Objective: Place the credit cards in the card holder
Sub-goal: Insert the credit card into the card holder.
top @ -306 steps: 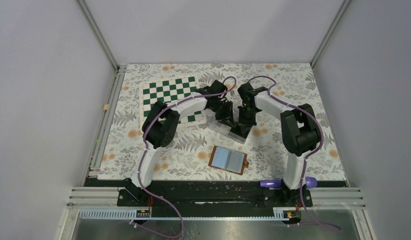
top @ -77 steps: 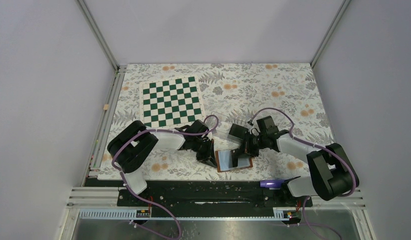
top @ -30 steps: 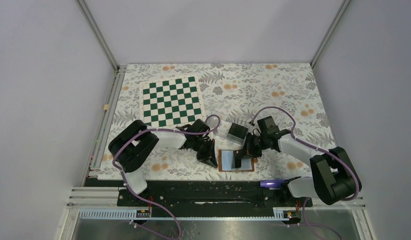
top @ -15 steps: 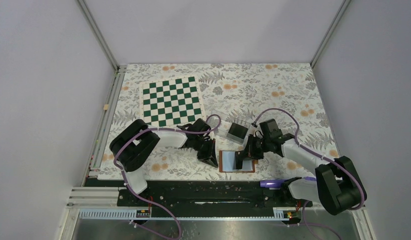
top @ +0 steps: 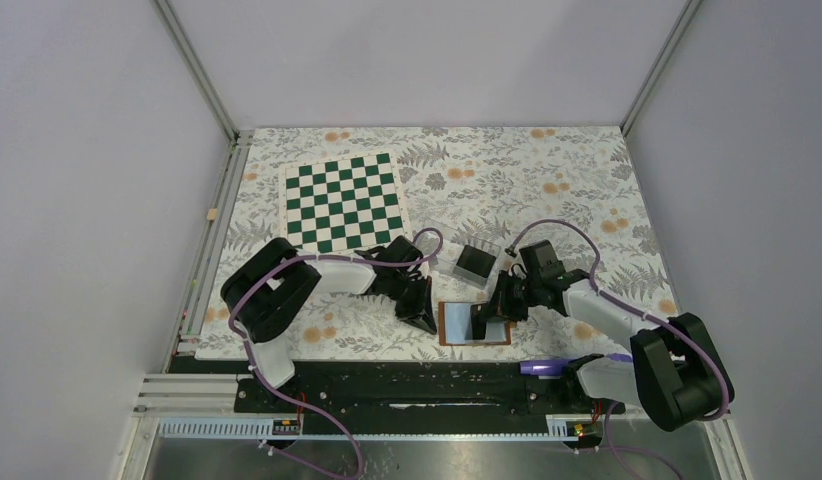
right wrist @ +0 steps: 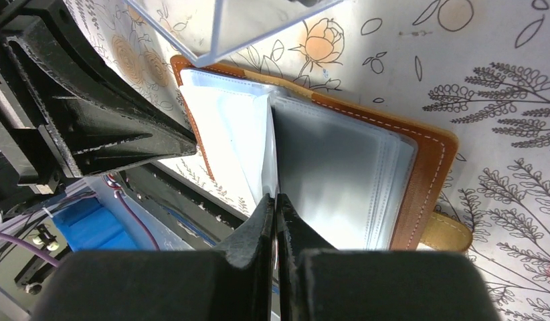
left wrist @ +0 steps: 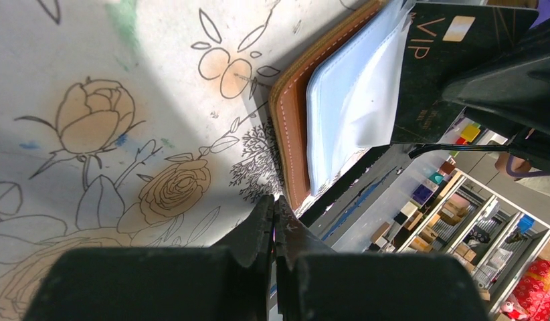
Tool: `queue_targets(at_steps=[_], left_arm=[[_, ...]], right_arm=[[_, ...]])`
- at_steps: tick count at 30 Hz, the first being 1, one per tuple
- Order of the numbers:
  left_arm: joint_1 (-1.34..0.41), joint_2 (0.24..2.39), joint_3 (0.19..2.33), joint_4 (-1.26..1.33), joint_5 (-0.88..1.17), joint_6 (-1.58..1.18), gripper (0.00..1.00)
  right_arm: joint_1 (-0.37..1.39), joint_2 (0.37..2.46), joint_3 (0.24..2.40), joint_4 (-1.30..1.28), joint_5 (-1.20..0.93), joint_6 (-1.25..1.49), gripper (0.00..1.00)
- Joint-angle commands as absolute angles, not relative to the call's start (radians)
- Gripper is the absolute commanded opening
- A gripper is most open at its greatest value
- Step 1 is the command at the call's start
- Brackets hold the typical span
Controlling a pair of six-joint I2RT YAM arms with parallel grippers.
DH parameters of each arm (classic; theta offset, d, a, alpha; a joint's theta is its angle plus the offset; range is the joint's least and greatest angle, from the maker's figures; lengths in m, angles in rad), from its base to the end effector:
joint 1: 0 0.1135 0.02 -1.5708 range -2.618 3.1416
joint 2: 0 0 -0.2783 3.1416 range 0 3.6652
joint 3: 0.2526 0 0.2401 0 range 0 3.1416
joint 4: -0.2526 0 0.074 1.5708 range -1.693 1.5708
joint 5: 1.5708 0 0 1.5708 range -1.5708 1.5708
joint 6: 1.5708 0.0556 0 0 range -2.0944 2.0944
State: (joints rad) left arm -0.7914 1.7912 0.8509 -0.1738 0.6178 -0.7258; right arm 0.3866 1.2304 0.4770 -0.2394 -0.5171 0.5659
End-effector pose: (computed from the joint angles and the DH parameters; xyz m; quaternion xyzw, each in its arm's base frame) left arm 0.2013 -0.2495 0.1256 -0.0992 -0.9252 0.3633 0.0472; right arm 0.1791 0.1026 0.1581 0.0104 0.9295 0.3441 0.1325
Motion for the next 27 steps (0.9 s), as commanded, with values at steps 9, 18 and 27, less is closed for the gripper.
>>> queue_targets(at_steps=[9,18,27], left_arm=[[-0.792,1.857,0.871,-0.210,0.442,-0.669,0.00],[-0.791,1.877,0.907,-0.245,0.428,-0.651,0.00],[-0.792,1.887,0.924,-0.262,0.422,-0.643,0.00]], right_arm=[[0.397,1.342,0.523,-0.242,-0.650,0.555,0.00],[0.397,1.435,0.555,-0.253,-0.707,0.520,0.06],[0.398,1.370,0.614,-0.424,-0.503,0.459,0.35]])
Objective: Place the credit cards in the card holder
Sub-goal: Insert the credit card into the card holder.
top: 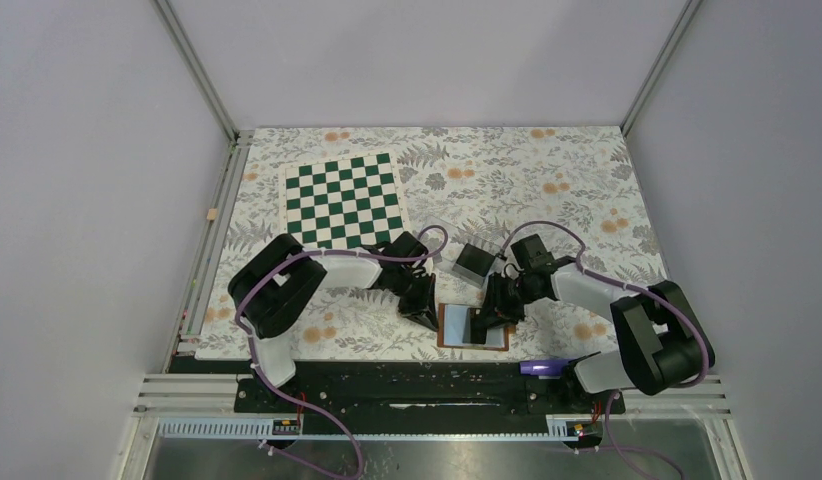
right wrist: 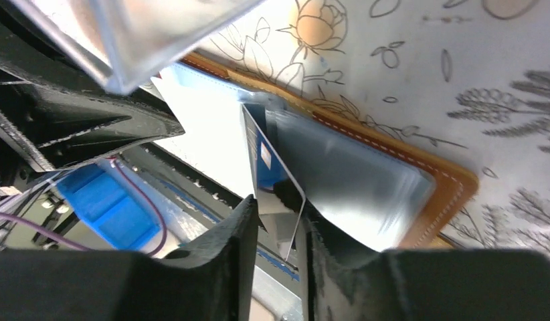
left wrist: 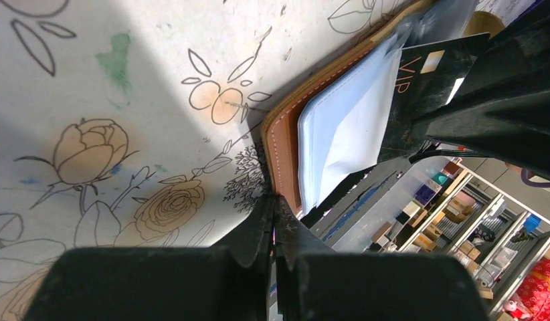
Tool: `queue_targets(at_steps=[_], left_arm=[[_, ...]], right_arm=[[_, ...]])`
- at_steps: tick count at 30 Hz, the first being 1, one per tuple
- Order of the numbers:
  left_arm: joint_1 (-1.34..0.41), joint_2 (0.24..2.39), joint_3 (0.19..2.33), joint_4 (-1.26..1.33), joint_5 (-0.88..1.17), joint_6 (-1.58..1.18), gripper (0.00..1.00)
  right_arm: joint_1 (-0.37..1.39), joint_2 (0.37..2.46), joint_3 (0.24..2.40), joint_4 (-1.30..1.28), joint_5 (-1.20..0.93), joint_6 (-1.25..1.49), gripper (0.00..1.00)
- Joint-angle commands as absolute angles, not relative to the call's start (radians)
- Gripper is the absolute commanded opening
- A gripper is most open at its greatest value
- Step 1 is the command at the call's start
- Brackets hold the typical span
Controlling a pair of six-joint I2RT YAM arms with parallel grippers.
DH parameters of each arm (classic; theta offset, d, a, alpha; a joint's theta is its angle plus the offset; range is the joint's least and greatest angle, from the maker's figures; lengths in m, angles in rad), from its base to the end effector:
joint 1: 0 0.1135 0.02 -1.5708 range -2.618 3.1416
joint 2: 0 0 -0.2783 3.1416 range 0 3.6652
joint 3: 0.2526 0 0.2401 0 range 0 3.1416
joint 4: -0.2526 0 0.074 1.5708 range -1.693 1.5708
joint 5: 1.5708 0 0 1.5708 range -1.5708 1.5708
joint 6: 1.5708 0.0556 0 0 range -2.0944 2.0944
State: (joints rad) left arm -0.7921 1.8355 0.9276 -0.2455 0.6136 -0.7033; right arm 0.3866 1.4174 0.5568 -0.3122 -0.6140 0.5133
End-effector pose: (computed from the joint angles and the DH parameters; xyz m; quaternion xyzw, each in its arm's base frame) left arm 0.2101 -0.2585 0.1266 -0.1039 -0.9289 0.3509 0.0561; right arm 0.1925 0.1129 0.1413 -0.0005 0.9363 0.3487 0.0409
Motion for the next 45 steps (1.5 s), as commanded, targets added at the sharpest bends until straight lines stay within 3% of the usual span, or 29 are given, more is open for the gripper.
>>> queue_targets(at_steps=[1,4,9,15,22,34,40,45], left_arm=[[-0.792,1.888,0.926,-0.264,0.421,-0.643,0.00],[-0.792,1.892,0.933,-0.266,0.422,-0.641,0.00],[-0.792,1.904,0.953,-0.273,0.425,-0.638,0.00],[-0.792,1.927,0.968,-0.284,0.426,-0.628,0.00],[-0.794,1.933,0.974,-0.285,0.430,-0.633,0.00],[-0.804,1.906,0.962,-0.248,0.448,-0.690,0.00],[-0.798,1.844,0.914,-0.209,0.418,-0.719,0.00],[-0.752,1.744,0.804,-0.064,0.469,-0.788,0.18]], right_arm=[[0.399,1.361,0.623,-0.439,-0.485,0.452,0.39],[0.400,1.347,0.638,-0.470,-0.458,0.434,0.48],[0.399,1.373,0.632,-0.438,-0.459,0.429,0.51],[0.406,1.428,0.637,-0.387,-0.479,0.429,0.51],[0.439,1.438,0.640,-0.347,-0.518,0.469,0.43],[0.474,1.389,0.516,-0.088,-0.602,0.736,0.42],[0.475,1.319,0.562,-0.283,-0.470,0.639,0.48],[0.474,1.225,0.598,-0.454,-0.332,0.570,0.55]])
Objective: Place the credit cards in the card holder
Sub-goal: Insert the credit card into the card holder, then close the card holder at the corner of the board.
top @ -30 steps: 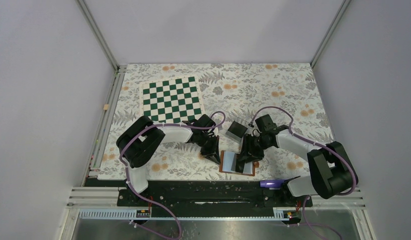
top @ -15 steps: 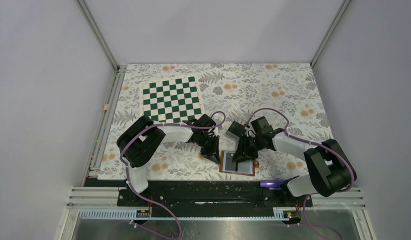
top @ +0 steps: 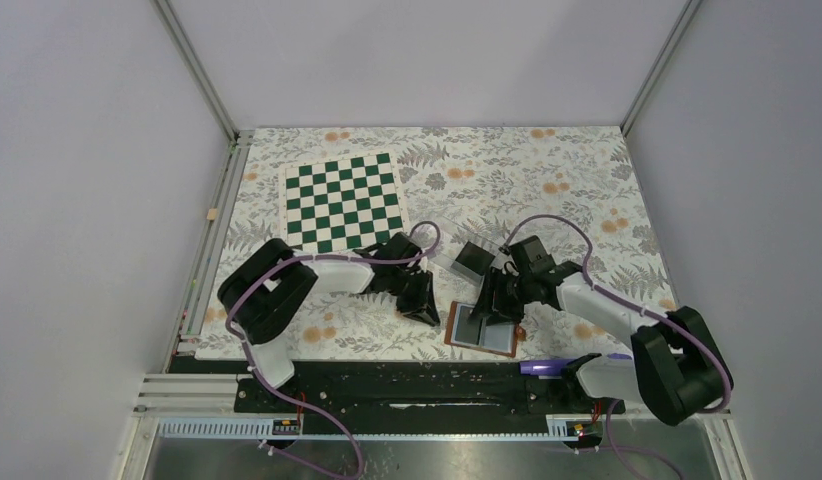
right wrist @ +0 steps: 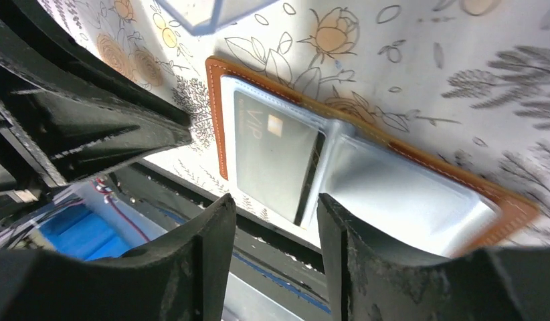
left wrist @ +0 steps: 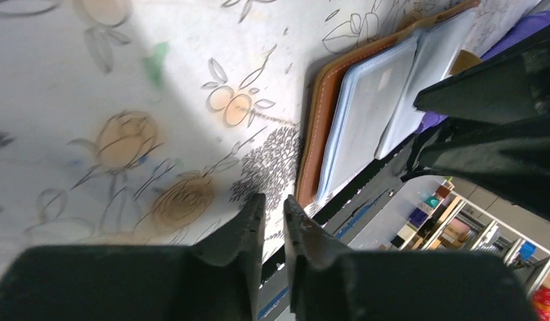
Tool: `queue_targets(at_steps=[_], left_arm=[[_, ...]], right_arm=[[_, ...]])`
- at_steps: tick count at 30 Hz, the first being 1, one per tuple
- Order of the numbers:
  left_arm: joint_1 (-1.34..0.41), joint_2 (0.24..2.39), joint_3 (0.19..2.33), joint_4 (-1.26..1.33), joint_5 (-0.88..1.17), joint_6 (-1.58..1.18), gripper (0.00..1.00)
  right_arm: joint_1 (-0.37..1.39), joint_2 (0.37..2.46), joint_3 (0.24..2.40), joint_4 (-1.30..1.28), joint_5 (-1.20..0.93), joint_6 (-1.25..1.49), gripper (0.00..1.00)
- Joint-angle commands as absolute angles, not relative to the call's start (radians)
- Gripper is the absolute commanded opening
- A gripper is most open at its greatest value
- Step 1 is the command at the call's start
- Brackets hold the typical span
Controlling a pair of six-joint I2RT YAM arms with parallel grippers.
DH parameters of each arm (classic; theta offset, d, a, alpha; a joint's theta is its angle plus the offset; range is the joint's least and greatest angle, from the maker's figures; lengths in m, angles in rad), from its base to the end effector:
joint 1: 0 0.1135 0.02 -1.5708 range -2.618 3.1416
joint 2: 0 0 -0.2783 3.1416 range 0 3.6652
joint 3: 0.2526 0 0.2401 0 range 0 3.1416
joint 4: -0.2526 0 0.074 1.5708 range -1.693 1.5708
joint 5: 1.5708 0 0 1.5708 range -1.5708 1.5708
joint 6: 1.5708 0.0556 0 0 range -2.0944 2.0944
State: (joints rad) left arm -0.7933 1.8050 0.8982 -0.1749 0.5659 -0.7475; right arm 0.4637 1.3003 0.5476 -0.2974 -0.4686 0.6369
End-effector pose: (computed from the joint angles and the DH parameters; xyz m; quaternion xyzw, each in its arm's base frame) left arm 0.2116 -0.2575 0.1313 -0.0889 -0.9299 0.3563 0.0218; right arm 0.1836 0.1199 0.1593 0.0218 0.9415 0.3222 0.0961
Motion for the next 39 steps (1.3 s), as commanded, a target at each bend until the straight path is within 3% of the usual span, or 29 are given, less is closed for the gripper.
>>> queue_targets(at_steps=[1,9,11,14,23,28,32,35,39], left_arm=[[-0.741,1.733,0.778,-0.016,0.495,-0.811,0.21],[-0.722,1.810,0.720,0.285,0.650,-0.926,0.38],[-0.722,1.837,0.728,0.294,0.639,-0.936,0.51],[-0.723,1.878,0.745,0.305,0.640,-0.939,0.58],[-0.754,1.959,0.812,0.372,0.720,-0.956,0.60],[-0.790,1.928,0.820,0.414,0.762,-0.980,0.54],[-0.805,1.873,0.804,0.408,0.755,-0.988,0.44],[-0.824,1.845,0.828,0.300,0.717,-0.941,0.32],[-0.837,1.821,0.878,0.083,0.609,-0.853,0.06]], right_arm=[[0.474,1.215,0.598,-0.473,-0.311,0.568,0.56],[0.469,1.187,0.581,-0.540,-0.242,0.572,0.55],[0.463,1.204,0.583,-0.561,-0.218,0.576,0.54],[0.450,1.246,0.575,-0.565,-0.206,0.582,0.51],[0.407,1.339,0.542,-0.501,-0.287,0.590,0.43],[0.403,1.358,0.535,-0.472,-0.325,0.589,0.41],[0.403,1.356,0.537,-0.467,-0.340,0.590,0.41],[0.404,1.350,0.539,-0.459,-0.361,0.590,0.41],[0.403,1.328,0.546,-0.454,-0.392,0.589,0.42]])
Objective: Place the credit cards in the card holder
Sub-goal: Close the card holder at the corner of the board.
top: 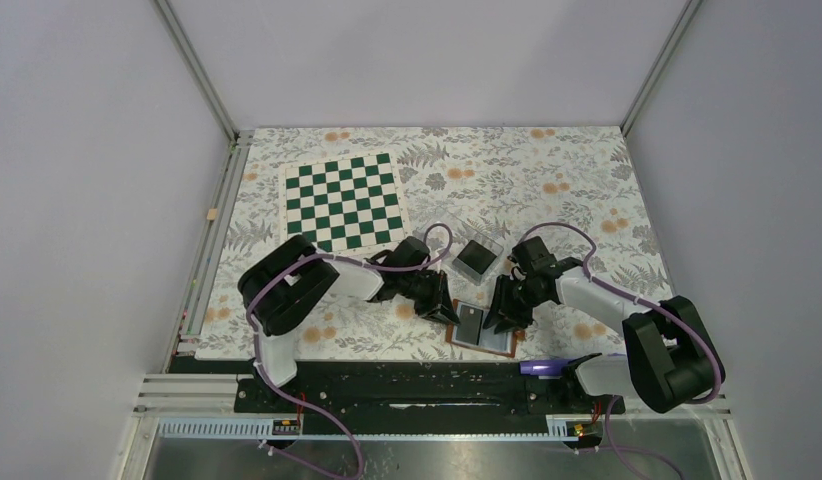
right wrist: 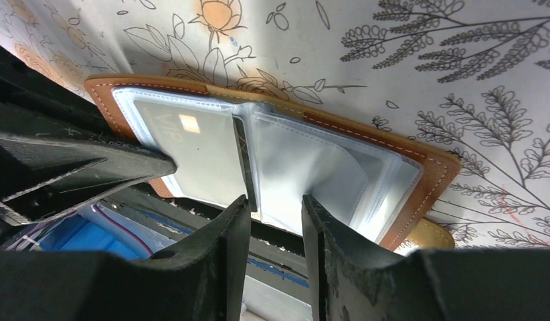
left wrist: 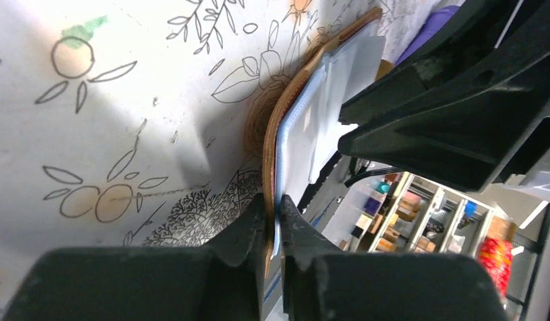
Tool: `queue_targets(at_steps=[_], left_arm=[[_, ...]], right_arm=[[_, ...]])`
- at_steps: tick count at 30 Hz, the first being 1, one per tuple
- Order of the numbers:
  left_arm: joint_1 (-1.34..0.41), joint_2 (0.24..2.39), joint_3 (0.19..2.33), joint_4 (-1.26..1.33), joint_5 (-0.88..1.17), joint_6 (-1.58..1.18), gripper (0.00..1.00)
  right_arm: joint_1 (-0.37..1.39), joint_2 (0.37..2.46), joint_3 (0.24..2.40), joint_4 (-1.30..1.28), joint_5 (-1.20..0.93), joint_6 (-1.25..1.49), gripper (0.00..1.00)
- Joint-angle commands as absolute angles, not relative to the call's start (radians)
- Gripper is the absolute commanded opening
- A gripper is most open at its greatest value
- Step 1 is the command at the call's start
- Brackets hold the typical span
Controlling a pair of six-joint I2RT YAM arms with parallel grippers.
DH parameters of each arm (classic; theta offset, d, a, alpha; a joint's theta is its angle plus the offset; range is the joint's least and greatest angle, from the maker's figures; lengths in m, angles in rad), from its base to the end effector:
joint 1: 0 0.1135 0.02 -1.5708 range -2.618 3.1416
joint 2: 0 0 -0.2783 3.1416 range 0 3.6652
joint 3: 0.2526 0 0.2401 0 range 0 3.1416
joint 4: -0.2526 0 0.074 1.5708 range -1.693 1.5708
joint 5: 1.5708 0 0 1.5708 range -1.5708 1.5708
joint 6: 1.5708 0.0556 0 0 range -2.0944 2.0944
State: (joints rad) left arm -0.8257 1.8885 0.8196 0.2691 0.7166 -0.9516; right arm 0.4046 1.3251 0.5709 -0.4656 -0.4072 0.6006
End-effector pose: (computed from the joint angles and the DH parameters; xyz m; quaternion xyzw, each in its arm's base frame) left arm 0.2119 -0.2836 0.1198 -0.0770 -0.8743 0.4782 0.0302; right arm 0.1805 0.1013 0.1506 0.0592 0.9631 0.2568 0.0539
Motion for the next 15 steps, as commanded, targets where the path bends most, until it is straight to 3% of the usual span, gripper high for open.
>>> queue_targets(at_steps=[1,15], left_arm=[[-0.835,1.810,0.880,0.040,0.581,-0.840,0.03],[-0.820,1.598,0.989,-0.559,0.238,-0.639,0.00]], right_arm=[[0.405,1.317,0.550,-0.458,-0.394,0.589,0.42],[0.498,1.393,0.691,-0.509,-0.314,0.572,0.47]])
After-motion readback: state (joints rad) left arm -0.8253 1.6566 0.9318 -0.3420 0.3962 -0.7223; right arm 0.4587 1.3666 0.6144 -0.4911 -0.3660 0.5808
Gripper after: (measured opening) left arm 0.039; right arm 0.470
